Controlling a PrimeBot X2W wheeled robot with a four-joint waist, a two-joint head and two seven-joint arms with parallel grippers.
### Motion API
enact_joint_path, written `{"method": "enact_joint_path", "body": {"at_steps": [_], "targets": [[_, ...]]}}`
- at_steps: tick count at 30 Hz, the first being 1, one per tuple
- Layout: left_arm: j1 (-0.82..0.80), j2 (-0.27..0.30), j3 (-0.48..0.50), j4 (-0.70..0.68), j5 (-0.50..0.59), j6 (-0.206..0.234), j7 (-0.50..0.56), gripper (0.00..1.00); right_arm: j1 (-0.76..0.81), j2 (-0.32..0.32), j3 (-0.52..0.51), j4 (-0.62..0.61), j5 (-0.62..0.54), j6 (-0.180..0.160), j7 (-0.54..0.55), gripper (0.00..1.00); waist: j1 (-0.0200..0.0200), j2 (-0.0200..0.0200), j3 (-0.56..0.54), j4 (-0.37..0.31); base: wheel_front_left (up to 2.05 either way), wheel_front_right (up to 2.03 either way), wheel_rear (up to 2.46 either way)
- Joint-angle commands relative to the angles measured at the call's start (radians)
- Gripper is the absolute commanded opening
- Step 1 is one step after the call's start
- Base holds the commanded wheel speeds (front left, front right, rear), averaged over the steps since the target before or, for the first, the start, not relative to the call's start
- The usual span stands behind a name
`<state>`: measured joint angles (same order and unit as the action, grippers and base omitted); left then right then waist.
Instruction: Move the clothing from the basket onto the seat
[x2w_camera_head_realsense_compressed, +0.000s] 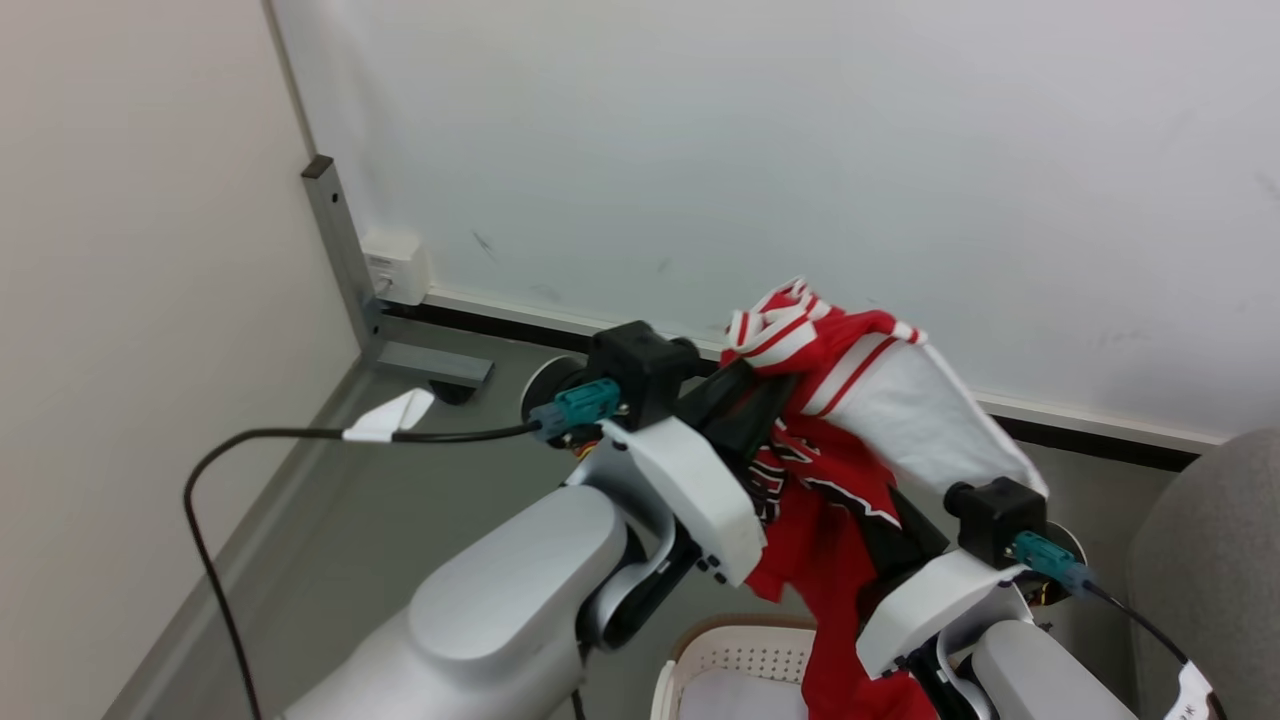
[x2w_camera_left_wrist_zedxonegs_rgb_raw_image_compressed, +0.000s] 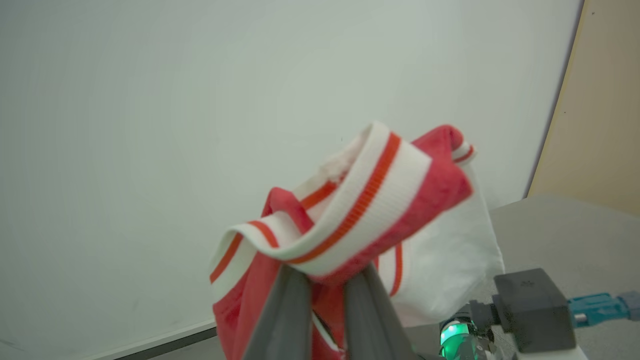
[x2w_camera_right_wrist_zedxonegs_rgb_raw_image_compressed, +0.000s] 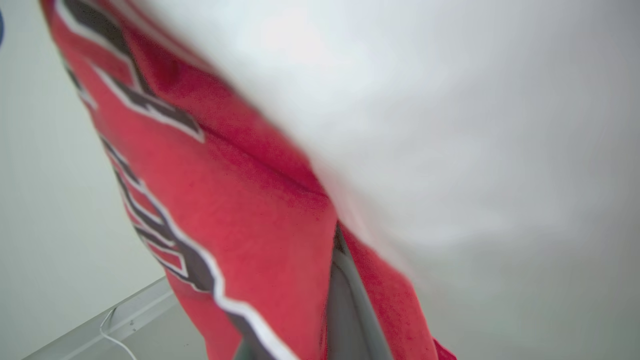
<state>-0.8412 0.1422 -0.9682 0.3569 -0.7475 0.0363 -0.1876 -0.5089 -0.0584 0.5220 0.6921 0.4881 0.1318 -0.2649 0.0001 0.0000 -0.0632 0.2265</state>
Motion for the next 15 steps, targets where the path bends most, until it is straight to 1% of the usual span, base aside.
{"method": "enact_joint_path", "body": {"at_steps": [1,5,7,8,9,10,15], "targets": [[0.020,0.012,0.005,0.008,-0.004,0.005,-0.006,0.00,0.023,0.001,-0.018,-0.020,0.007,-0.002,0.001,0.00,-0.0001,0.0000,0.001,-0.009,0.00,0.00,0.00],[0.054,0.037,0.005,0.010,-0.006,0.014,-0.016,0.00,0.058,-0.001,-0.070,-0.098,0.013,-0.002,0.001,0.00,-0.0001,0.0000,0.007,-0.048,0.00,0.00,0.00],[0.078,0.042,-0.001,-0.003,-0.012,0.012,-0.017,0.00,0.069,-0.004,-0.097,-0.136,0.028,-0.002,0.001,0.00,-0.0001,0.0000,0.011,-0.071,0.00,0.00,0.00],[0.087,0.049,-0.004,-0.009,-0.010,0.014,-0.019,0.22,0.073,-0.006,-0.110,-0.154,0.035,-0.002,0.001,0.00,-0.0001,0.0000,0.014,-0.084,0.00,0.00,0.00],[0.096,0.054,-0.006,-0.016,-0.008,0.017,-0.021,0.49,0.077,-0.007,-0.121,-0.173,0.043,-0.002,0.001,0.00,-0.0001,0.0000,0.017,-0.097,0.00,0.00,0.00],[0.107,0.059,-0.007,-0.025,-0.010,0.022,-0.023,1.00,0.080,-0.010,-0.133,-0.189,0.048,-0.002,0.001,0.00,-0.0001,0.0000,0.020,-0.110,0.00,0.00,0.00],[0.147,0.077,-0.024,-0.079,0.002,0.029,-0.032,1.00,0.087,-0.034,-0.199,-0.255,0.065,-0.002,0.001,0.00,-0.0001,0.0000,0.038,-0.188,0.00,0.00,0.00]]}}
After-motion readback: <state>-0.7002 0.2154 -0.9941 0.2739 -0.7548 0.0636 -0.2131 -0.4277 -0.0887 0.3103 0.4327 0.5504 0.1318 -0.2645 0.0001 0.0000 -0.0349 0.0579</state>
